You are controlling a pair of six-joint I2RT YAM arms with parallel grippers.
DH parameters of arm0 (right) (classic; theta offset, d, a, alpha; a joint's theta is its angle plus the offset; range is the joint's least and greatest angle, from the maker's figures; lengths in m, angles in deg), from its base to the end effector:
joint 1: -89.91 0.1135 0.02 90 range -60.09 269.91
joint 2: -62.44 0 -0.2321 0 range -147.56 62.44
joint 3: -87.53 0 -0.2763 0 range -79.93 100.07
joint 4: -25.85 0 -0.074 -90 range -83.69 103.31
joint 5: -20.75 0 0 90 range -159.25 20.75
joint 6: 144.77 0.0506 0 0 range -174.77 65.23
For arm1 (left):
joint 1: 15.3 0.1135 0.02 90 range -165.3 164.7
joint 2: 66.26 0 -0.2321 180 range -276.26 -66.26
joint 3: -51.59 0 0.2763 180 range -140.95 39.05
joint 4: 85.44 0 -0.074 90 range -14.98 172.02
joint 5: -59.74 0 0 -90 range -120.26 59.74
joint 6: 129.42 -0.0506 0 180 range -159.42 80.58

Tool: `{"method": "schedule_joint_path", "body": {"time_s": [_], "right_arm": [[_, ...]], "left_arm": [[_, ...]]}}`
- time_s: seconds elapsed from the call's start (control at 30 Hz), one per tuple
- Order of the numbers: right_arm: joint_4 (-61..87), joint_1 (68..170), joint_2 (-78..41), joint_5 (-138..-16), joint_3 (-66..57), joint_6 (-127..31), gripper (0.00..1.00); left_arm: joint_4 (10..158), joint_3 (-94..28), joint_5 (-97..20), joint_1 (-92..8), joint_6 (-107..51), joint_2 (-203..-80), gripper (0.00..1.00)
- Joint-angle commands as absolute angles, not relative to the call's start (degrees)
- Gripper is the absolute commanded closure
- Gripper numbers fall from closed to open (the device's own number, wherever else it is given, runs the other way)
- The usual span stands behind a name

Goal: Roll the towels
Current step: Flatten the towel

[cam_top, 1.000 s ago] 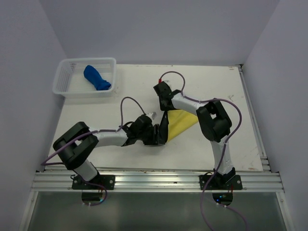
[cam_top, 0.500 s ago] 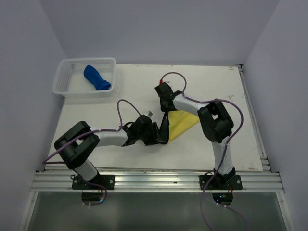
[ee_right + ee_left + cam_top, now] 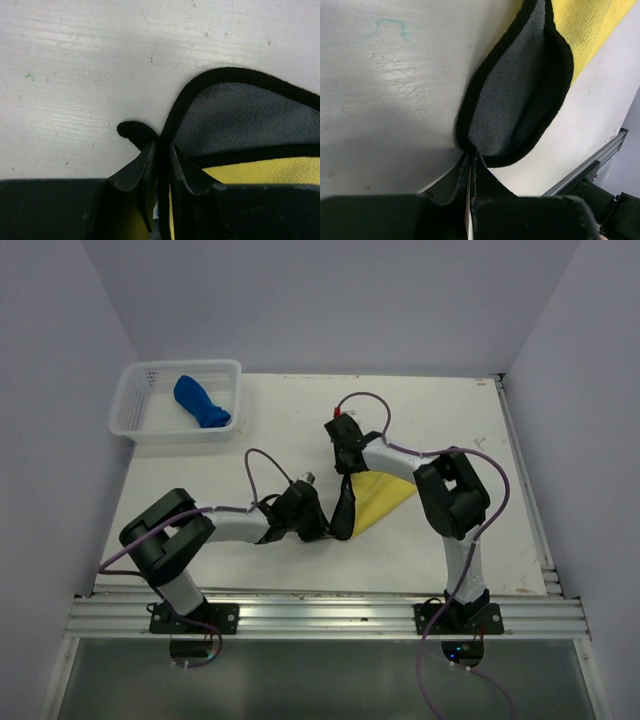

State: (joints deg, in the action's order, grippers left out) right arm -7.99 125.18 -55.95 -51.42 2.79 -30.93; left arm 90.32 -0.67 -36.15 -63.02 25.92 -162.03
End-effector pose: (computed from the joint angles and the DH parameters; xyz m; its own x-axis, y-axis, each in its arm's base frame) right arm 0.3772 0.2478 0.1067 -0.7932 -0.0897 -0.6023 -0.1015 0.9947 -0.0145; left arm 0.2164 -0.2457 0.0622 -0.9188 -0.3333 -0.2115 -0.1261 0.7556 -0.6427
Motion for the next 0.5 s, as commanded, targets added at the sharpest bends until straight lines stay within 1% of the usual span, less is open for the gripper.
{"method": "schedule_joint_path", "body": {"time_s": [0.0,0.1,0.17,0.2,0.27,0.33,0.47], "right_arm": [[-9.6,124.9,-51.3,-51.9,1.2,-30.6,0.8],[-11.4,125.0,-49.4,-51.4,2.2,-31.2,0.76],[-11.9,125.0,-47.8,-51.8,2.8,-31.5,0.7],[-12.1,124.9,-47.2,-52.6,2.8,-31.6,0.65],[-12.4,124.9,-46.1,-53.6,3.1,-31.4,0.59],[-12.0,124.9,-45.4,-55.4,3.2,-31.3,0.58],[-11.3,124.9,-47.6,-58.3,5.0,-32.5,0.61]], "left_arm": [[82.4,1.4,-30.4,-63.3,22.8,-162.2,1.0],[79.6,1.7,-26.5,-63.0,21.7,-159.4,1.0],[78.3,2.5,-24.4,-63.0,21.0,-156.3,1.0],[77.5,2.8,-22.1,-62.9,19.8,-155.2,1.0],[76.0,3.0,-19.5,-62.8,19.3,-153.3,1.0],[76.2,3.7,-19.7,-62.0,18.4,-153.3,1.0],[79.6,5.6,-21.7,-61.5,18.1,-152.8,1.0]]}}
